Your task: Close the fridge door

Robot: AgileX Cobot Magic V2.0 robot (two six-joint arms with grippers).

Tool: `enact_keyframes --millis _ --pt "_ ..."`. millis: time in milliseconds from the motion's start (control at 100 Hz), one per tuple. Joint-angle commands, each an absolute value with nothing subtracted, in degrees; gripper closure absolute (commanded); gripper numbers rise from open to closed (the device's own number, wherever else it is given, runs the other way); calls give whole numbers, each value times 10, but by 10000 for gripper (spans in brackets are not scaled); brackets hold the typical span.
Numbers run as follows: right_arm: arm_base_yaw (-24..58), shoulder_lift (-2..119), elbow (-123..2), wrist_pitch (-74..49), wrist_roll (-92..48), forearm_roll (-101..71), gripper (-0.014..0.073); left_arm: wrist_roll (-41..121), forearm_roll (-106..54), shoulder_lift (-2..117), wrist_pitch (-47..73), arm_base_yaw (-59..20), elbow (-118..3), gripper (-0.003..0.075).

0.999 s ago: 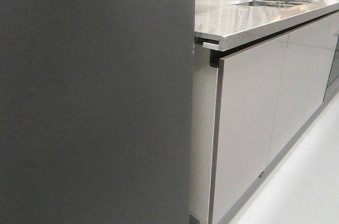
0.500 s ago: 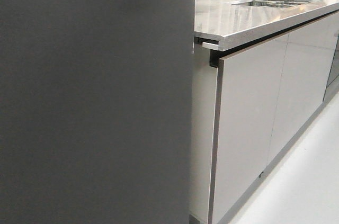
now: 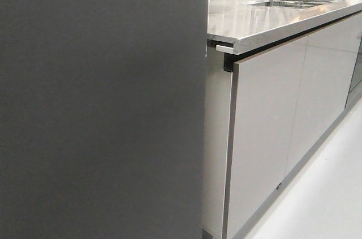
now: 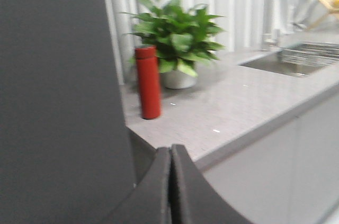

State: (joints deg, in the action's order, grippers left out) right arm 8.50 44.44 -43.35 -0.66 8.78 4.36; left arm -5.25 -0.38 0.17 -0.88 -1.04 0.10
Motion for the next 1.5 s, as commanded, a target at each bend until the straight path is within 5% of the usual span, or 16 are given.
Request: enact_keyframes --millis 0,700,1489 --pt "61 400 -404 40 83 49 670 -55 -5 13 -53 -13 17 741" --pt "0 106 -62 61 83 67 670 -55 -5 13 -53 -13 17 741" --pt "-3 -10 13 52 83 73 670 -55 -5 13 -53 -13 17 741"
